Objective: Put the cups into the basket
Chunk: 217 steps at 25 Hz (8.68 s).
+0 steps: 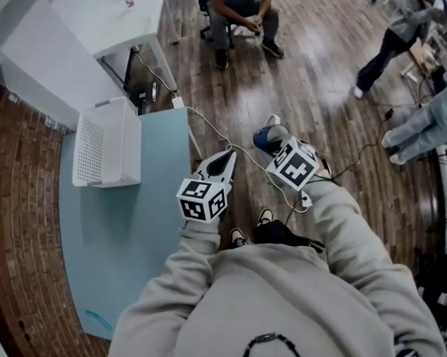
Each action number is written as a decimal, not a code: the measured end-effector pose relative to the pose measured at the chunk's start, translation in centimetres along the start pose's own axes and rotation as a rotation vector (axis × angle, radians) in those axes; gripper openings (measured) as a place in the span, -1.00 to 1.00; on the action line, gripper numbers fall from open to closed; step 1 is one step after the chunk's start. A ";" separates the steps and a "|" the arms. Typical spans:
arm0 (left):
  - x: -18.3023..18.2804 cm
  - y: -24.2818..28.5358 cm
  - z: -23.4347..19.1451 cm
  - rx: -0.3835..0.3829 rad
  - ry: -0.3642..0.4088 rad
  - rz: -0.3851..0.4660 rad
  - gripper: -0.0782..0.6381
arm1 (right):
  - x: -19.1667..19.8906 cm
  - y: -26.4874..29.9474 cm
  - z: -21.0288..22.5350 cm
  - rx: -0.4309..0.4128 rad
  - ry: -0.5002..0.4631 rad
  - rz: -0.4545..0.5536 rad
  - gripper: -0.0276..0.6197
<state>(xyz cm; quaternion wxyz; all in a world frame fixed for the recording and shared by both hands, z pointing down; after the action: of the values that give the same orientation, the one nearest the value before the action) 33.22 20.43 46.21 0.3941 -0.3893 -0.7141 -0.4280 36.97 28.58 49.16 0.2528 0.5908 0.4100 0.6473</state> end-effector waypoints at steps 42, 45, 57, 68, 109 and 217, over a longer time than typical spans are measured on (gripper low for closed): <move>-16.9 20.0 -22.3 -0.358 -0.066 0.119 -0.79 | -21.7 14.1 25.9 -0.226 -0.330 0.018 -0.79; -16.9 15.0 -25.7 -0.470 -0.095 0.161 -0.79 | -25.7 16.3 21.9 -0.292 -0.429 0.028 -0.79; -14.7 -9.8 -37.6 -0.918 -0.244 0.354 -0.79 | -42.4 22.8 -1.5 -0.563 -0.852 0.091 -0.79; -11.8 -21.1 -40.6 -1.133 -0.304 0.410 -0.79 | -46.3 24.9 -13.3 -0.684 -1.072 0.066 -0.79; -6.9 -25.0 -47.3 -1.311 -0.521 0.436 -0.79 | -44.4 39.6 -21.1 -0.899 -1.319 -0.189 -0.79; -19.5 -24.0 -34.5 -1.176 -0.104 0.548 -0.79 | -51.5 12.4 -14.1 -1.352 -0.386 0.715 -0.89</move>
<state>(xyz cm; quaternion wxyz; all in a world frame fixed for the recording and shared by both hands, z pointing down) 27.27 -23.48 32.57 0.1751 -0.7282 -0.2535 -0.6122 34.15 -23.11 31.23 0.4005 0.5067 -0.3387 0.6842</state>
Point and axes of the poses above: the fingertips, and each gripper's own axes: y forward along the fingers, z to its right, x out of its underside, the point moved 1 cm from there along -y, backward along the fingers, and after that the axes turned 8 degrees about -x, right-handed, at the moved point
